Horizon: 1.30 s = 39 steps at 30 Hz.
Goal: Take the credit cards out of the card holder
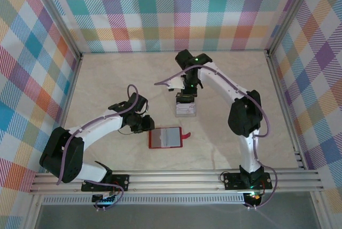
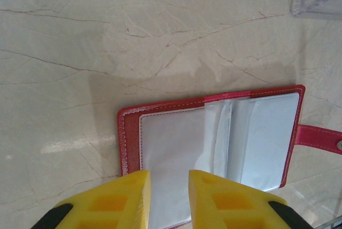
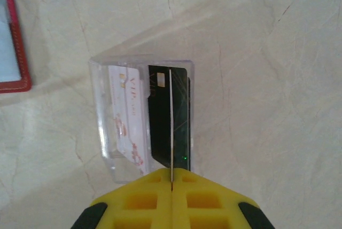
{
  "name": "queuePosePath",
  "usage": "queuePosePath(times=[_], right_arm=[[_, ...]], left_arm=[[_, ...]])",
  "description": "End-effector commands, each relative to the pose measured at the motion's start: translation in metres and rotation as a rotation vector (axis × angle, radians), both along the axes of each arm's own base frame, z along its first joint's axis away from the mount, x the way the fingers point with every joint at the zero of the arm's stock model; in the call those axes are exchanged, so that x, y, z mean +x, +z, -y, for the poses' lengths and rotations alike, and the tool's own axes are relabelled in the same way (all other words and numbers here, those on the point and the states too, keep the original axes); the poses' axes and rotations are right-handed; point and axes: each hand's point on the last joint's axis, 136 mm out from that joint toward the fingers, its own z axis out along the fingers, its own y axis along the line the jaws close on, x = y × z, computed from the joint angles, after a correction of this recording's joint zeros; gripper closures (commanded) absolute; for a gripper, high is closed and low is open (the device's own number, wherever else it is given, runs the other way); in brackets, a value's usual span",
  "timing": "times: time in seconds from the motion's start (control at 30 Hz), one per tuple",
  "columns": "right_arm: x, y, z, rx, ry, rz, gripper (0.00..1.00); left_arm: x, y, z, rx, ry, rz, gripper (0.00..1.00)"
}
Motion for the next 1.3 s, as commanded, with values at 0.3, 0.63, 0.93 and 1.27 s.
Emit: queuePosePath(times=[0.3,0.63,0.93,1.27], right_arm=[[-0.004,-0.038,0.005,-0.063,0.038,-0.119,1.0],[0.046,-0.028,0.004,-0.072,-0.032,0.13,0.72],[0.044,0.021,0.002,0.064,-0.105,0.259,0.68],[0.026,0.032,0.037,0.262,-0.47,0.421,0.12]], left_arm=[[-0.005,-0.007,-0.001,0.009,-0.004,-0.033,0.74],[-0.005,-0.005,-0.004,0.021,0.001,-0.024,0.74],[-0.002,-0.003,-0.009,0.052,0.003,-0.005,0.74],[0.034,0.017,-0.055,0.312,0.027,0.209,0.2]])
